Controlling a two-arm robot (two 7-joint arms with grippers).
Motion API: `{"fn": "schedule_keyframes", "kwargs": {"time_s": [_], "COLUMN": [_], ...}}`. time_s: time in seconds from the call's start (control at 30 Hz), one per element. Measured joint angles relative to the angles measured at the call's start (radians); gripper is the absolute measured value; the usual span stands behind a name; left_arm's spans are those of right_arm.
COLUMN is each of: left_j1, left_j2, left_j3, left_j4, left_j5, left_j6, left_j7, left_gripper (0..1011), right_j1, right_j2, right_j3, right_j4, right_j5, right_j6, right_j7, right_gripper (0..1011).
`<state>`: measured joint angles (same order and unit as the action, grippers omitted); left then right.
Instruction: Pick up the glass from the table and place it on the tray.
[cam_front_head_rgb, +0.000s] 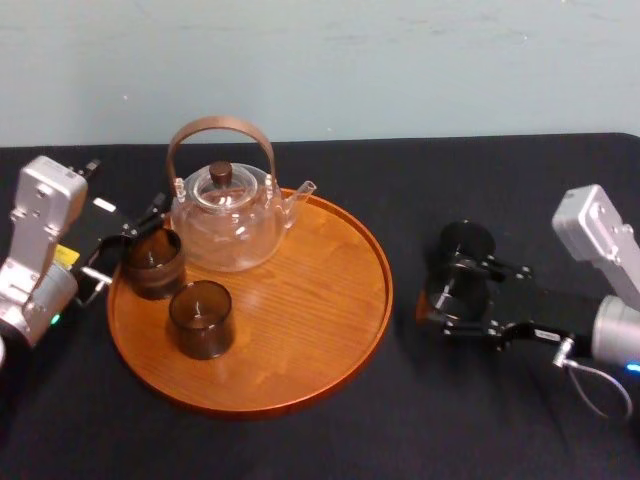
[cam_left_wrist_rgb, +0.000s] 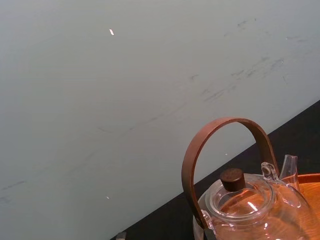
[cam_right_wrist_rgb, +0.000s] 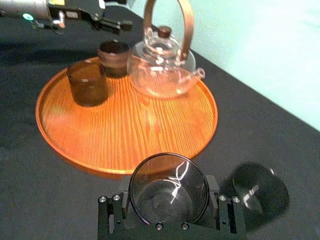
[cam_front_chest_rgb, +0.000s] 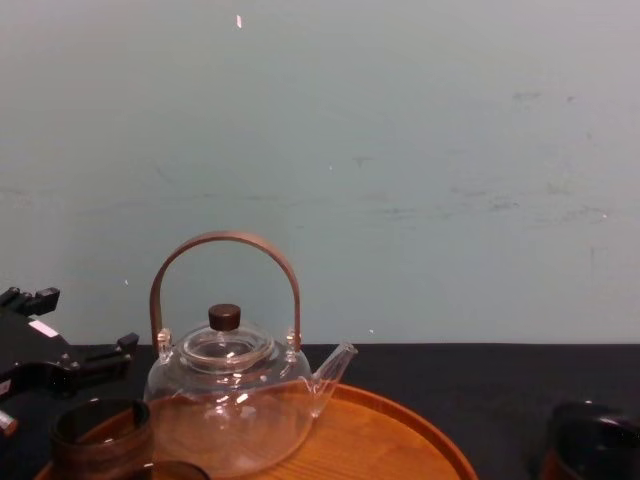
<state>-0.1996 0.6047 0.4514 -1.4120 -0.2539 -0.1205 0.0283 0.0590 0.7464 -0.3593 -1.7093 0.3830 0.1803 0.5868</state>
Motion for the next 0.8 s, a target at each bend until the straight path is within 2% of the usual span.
{"fn": "schedule_keyframes", "kwargs": {"time_s": [0.2, 0.43, 0.8], "left_j1": [0.000, 0.000, 0.000], "left_j2": [0.000, 0.000, 0.000], "left_j3": [0.000, 0.000, 0.000], "left_j4": [0.000, 0.000, 0.000], "left_j5": [0.000, 0.000, 0.000], "left_j6": [0.000, 0.000, 0.000], "left_j7": [0.000, 0.000, 0.000], "left_gripper": [1001, 1001, 1001], "right_j1": [0.060, 0.141, 0.225], "right_j2": [-0.028, -0.079, -0.147], "right_j3": [-0.045, -0.112, -0.196], "right_j4": [0.014, 0.044, 0.093], "right_j5": [-0.014, -0.029, -0.043], "right_j6": [-0.010, -0.026, -0.044], "right_j7": [0.018, 0.042, 0.067], "right_gripper": [908, 908, 908]}}
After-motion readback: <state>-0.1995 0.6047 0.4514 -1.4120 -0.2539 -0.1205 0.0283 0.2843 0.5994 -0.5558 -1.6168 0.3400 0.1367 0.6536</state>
